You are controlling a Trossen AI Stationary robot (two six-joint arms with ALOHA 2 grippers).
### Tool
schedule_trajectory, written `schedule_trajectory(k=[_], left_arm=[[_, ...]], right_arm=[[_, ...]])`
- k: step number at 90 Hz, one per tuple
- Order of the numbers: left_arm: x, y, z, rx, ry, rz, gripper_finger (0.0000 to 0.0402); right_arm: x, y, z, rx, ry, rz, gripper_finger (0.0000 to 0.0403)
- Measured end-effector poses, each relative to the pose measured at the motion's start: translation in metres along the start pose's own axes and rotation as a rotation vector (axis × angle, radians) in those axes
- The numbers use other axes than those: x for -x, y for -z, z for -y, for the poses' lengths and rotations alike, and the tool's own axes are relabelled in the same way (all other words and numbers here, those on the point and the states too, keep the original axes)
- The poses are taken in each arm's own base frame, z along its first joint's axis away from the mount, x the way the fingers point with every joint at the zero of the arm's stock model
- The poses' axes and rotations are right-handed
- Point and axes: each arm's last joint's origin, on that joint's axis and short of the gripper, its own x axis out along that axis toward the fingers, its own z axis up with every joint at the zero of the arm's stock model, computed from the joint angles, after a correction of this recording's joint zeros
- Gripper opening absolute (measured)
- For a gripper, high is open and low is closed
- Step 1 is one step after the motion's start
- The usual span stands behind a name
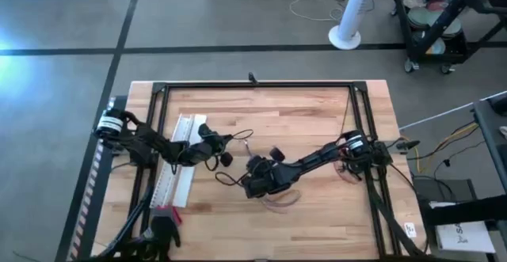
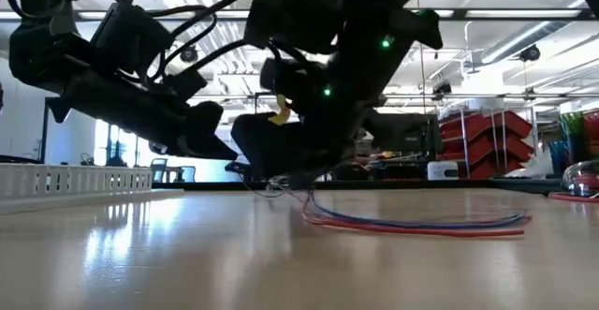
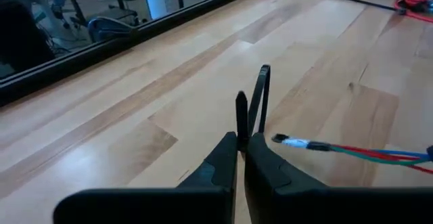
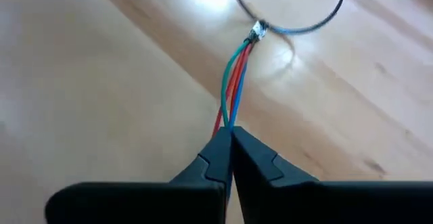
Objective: Ziptie cables
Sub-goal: Wrap the cable wires using bottom black ziptie
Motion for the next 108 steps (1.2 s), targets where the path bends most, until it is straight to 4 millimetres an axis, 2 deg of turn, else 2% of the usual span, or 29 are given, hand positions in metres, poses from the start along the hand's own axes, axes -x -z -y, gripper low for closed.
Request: schedule_trajectory(k=[19, 34, 46, 57, 74, 86, 97, 108], left_arm=[[0.0, 0.0, 0.0, 0.0, 0.0, 0.001, 0.0], [0.0, 0.0, 0.0, -0.006, 0.006, -0.001, 0.0], [0.0, 0.0, 0.0, -0.01, 0.009, -0.002, 0.0], [0.0, 0.0, 0.0, -0.013, 0.009, -0.004, 0.0], [0.0, 0.0, 0.0, -0.018, 0.008, -0.005, 0.0], [0.0, 0.001, 0.001, -0.031, 0.027, -0.01, 0.0], [0.0, 0.001, 0.003, -0.078, 0.087, -0.025, 0.0], [0.002, 0.002, 0.007, -0.105, 0.178, -0.047, 0.0]], right_arm=[[-0.006, -0.006, 0.004, -0.006, 0.032, 0.028, 0.0], [-0.033, -0.026, 0.014, 0.003, 0.081, 0.113, 0.0], [-0.057, -0.045, 0.021, 0.014, -0.036, 0.08, 0.0004], [-0.063, -0.046, 0.025, 0.009, -0.094, 0.024, 0.0038], [-0.05, -0.049, 0.029, -0.019, -0.077, -0.003, 0.0141], [-0.026, -0.056, 0.033, 0.04, -0.082, -0.02, 0.0204], [0.004, -0.069, 0.04, 0.242, -0.132, -0.014, 0.0239], [0.024, -0.085, 0.055, 0.463, -0.166, 0.017, 0.0248]])
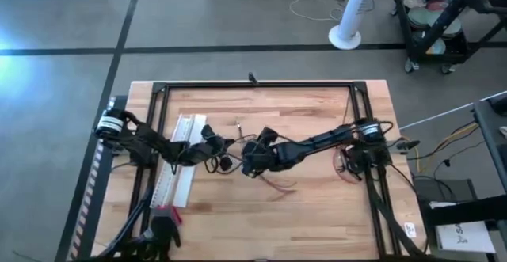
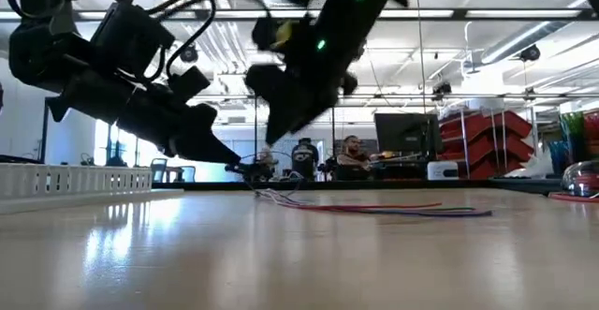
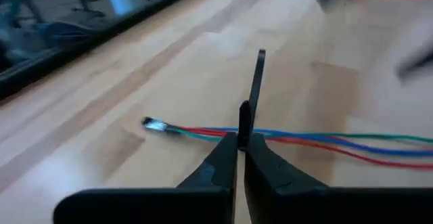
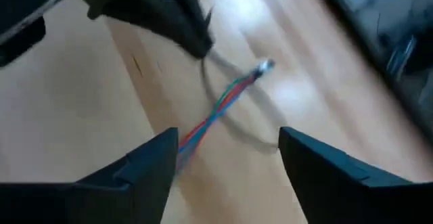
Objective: Ziptie cables
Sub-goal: Wrap the cable wires using bottom black ziptie
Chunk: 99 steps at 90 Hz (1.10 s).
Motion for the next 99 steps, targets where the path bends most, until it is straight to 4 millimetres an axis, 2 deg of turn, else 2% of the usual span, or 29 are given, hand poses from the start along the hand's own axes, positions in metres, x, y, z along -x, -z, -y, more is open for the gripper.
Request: schedule_trajectory(k=[8, 16, 30, 40, 58, 72, 85, 99], left_arm=[[0.002, 0.001, 0.005, -0.019, 0.087, -0.014, 0.0], [0.004, 0.001, 0.011, -0.032, 0.165, -0.02, 0.0], [0.009, 0.003, 0.019, -0.077, 0.263, -0.024, 0.0], [0.012, 0.003, 0.024, -0.093, 0.296, -0.023, 0.0], [0.012, 0.002, 0.027, -0.08, 0.322, -0.017, 0.0], [0.012, 0.002, 0.027, -0.074, 0.321, -0.022, 0.0], [0.013, 0.002, 0.028, -0.071, 0.348, -0.023, 0.0], [0.014, 0.002, 0.03, -0.041, 0.389, -0.036, 0.0]], right_arm=[[0.011, -0.009, 0.02, 0.162, -0.07, 0.04, 0.0242], [0.008, -0.016, 0.042, 0.251, -0.215, 0.104, 0.0231], [-0.02, -0.017, 0.08, 0.224, -0.445, 0.208, 0.0209], [-0.041, -0.01, 0.098, 0.251, -0.54, 0.284, 0.0198], [-0.091, 0.015, 0.098, 0.302, -0.626, 0.231, 0.0185], [-0.118, 0.028, 0.083, 0.251, -0.671, 0.201, 0.0169], [-0.129, 0.034, 0.078, 0.19, -0.666, 0.172, 0.0154], [-0.133, 0.04, 0.08, 0.186, -0.564, 0.095, 0.0143]])
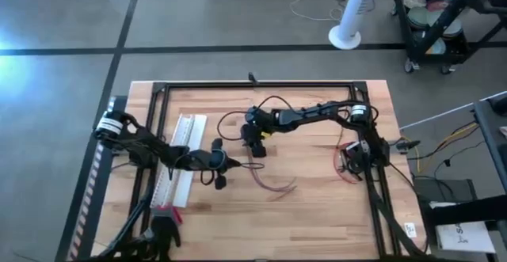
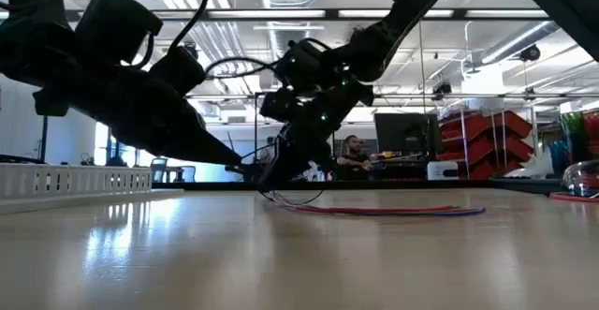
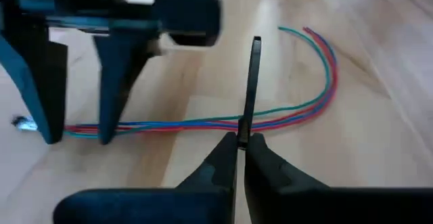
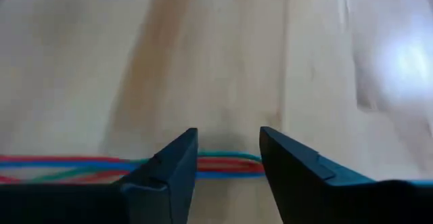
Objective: Ziptie cables
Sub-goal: Wrap the cable wires using bottom black ziptie
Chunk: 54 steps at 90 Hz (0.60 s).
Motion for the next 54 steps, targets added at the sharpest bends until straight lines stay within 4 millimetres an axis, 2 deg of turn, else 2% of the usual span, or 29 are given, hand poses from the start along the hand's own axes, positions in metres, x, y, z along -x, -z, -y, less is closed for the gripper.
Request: schedule_trajectory(k=[20, 32, 54], left_arm=[[0.002, 0.002, 0.009, 0.018, 0.047, -0.009, 0.0], [0.003, 0.002, 0.012, 0.023, 0.055, -0.005, 0.0], [0.003, 0.002, 0.012, 0.034, 0.05, -0.005, 0.0]], right_arm=[[0.022, 0.012, 0.019, -0.026, 0.048, -0.129, 0.0134], [0.035, 0.023, 0.021, 0.008, 0.012, -0.213, 0.0129], [0.06, 0.014, 0.015, 0.097, -0.031, -0.22, 0.012]])
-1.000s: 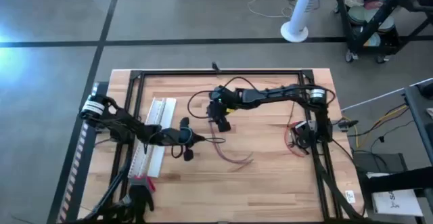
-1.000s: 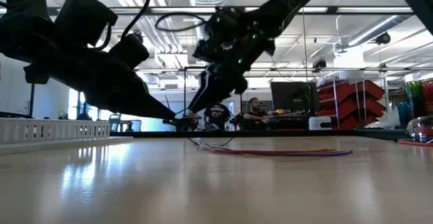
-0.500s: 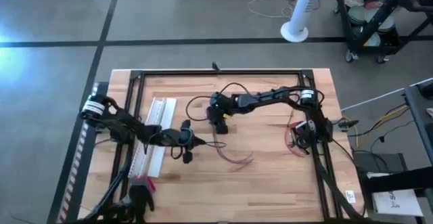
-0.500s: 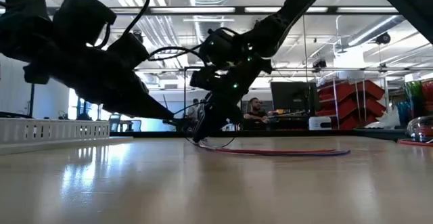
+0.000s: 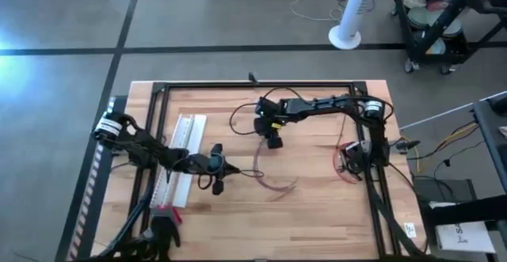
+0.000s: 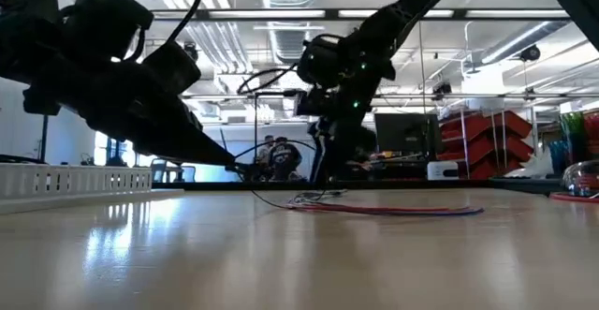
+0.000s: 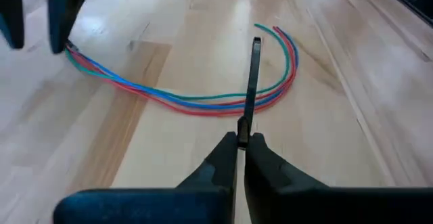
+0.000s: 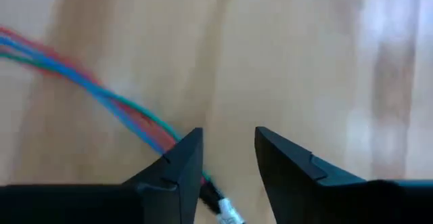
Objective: Ziptie cables
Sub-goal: Wrap the cable wires using bottom black ziptie
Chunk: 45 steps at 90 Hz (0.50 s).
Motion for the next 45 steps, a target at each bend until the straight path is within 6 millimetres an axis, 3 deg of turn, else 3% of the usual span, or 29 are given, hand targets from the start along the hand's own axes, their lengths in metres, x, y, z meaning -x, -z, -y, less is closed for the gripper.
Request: schedule_trajectory(k=[17, 31, 45], left_arm=[[0.0, 0.0, 0.0, -0.001, -0.002, -0.002, 0.0], [0.0, 0.001, 0.0, 0.001, -0.003, -0.009, 0.0], [0.0, 0.003, 0.002, -0.004, 0.039, -0.034, 0.0]], right_arm=[[0.012, 0.001, 0.001, 0.011, -0.007, -0.009, 0.0111], [0.006, 0.002, -0.016, -0.002, -0.144, 0.037, 0.0099], [-0.005, 0.0, -0.031, 0.101, -0.11, 0.077, 0.009]])
